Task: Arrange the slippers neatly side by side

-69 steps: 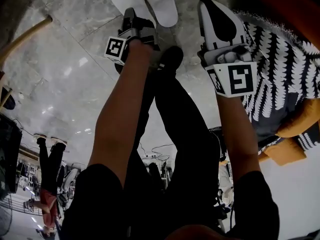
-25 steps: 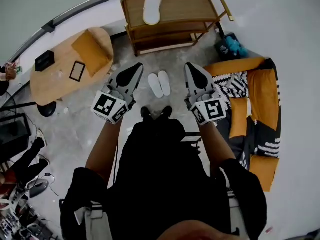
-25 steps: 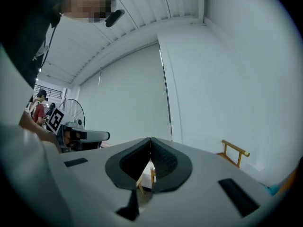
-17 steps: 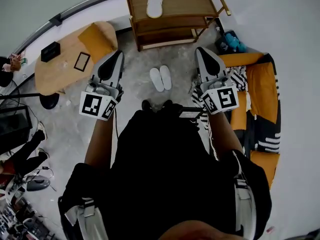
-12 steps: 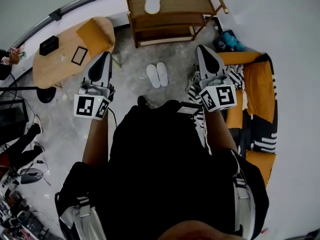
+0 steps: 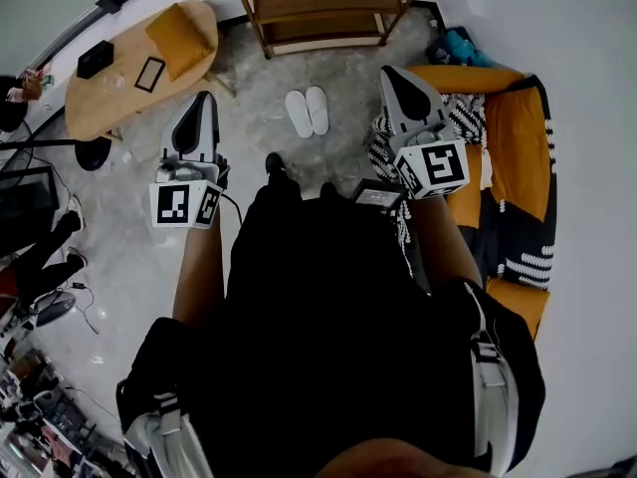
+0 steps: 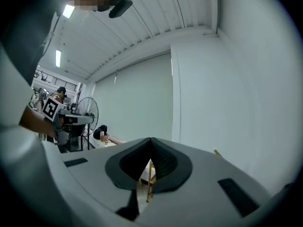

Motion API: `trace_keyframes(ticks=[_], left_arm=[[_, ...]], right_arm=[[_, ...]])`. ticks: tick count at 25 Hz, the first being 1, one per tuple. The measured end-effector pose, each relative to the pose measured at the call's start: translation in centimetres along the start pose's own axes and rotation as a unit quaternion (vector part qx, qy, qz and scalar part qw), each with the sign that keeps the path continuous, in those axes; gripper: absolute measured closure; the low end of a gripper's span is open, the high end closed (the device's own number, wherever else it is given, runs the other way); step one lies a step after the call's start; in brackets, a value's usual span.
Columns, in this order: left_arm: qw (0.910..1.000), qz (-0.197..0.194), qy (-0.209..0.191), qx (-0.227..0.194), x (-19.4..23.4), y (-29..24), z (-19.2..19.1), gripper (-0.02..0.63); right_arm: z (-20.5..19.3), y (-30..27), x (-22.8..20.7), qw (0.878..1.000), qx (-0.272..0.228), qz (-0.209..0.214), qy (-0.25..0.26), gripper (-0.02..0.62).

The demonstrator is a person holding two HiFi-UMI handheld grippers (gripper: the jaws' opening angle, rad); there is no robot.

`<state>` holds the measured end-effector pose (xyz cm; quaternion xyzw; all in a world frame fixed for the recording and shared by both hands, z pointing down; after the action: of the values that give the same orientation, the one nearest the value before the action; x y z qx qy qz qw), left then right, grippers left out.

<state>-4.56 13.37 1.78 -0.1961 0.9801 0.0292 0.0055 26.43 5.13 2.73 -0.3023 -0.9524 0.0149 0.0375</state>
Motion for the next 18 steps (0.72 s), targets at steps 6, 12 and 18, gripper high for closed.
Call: trace_keyframes(ticks=[6,12,18], left_arm=[[0.9995,-0.007,0.009,0.028,-5.0,2.1,-1.3,0.589],[0.9986,-0.019,0.026,0.043,-6.3,5.7,-2.0,0.589],[0.9976,-0.048,0.035,0.035,-6.1,9.0,-2.7,0.589]], right_arm=[[-3.8,4.5,-0.2,0.998,0.028,0.015,-0.054,0.565],[-4.9,7.2,4.3,0.996,0.038,0.035,-0.072,0.565],[-3.9,9.3,9.2,0.996,0.04,0.039,-0.062,0.565]])
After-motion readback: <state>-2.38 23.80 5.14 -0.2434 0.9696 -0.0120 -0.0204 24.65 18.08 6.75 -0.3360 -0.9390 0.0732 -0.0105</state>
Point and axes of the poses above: the fingertips, and each gripper's own axes: y backward along the fingers, x to its left, z out of its top, the point moved 6 cm from there along y, backward along the fingers, and after that the axes turned 7 degrees about -z, right-handed, at the moved point
